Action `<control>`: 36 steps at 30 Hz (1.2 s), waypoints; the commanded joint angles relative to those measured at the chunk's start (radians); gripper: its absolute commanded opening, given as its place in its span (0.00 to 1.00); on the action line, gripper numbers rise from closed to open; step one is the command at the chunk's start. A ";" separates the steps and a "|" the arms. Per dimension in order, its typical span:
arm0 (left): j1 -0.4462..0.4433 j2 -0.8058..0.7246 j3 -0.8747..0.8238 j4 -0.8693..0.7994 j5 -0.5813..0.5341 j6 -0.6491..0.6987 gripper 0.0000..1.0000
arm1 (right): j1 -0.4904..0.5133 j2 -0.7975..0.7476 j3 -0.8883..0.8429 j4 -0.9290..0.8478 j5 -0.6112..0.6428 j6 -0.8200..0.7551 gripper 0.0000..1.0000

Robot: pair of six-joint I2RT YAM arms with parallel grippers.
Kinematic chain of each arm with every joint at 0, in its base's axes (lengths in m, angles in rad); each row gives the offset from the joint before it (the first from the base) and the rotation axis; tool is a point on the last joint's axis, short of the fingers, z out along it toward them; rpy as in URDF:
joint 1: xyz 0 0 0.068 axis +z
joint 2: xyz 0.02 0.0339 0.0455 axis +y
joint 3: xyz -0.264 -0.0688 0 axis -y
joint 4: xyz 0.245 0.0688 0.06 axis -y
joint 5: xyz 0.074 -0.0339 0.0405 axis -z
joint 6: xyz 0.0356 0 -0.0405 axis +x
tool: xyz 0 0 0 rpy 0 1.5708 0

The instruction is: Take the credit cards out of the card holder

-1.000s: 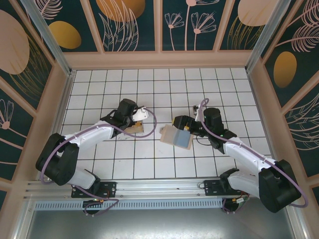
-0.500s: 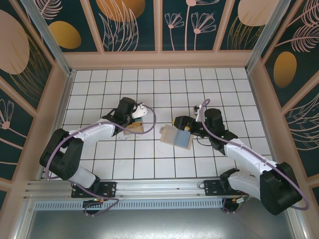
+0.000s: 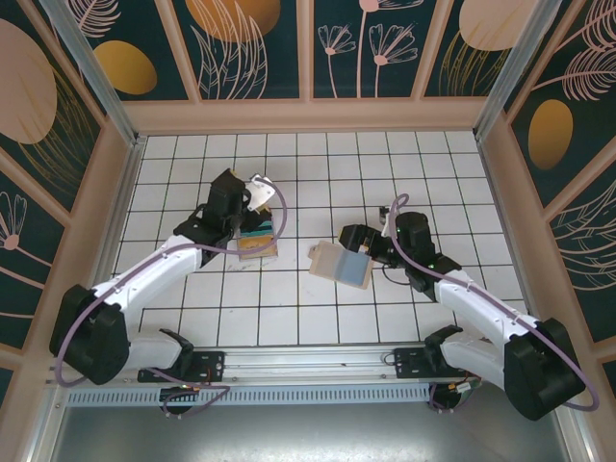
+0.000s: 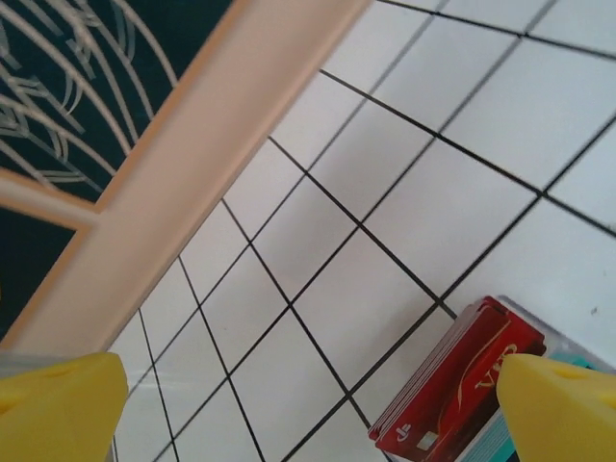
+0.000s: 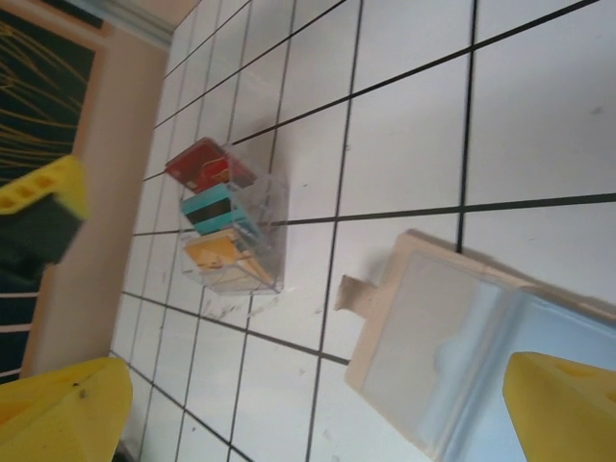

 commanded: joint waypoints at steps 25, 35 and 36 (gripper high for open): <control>0.271 -0.280 -0.466 0.161 -0.514 -1.002 0.99 | -0.257 -0.061 -0.169 0.302 0.868 -0.497 0.99; 0.520 0.046 -0.435 0.471 -0.414 -0.831 0.99 | -0.388 0.267 -0.096 0.521 0.818 -0.534 0.99; 0.523 0.068 -0.448 0.535 -0.413 -0.822 0.99 | -0.390 0.303 -0.092 0.558 0.810 -0.548 0.99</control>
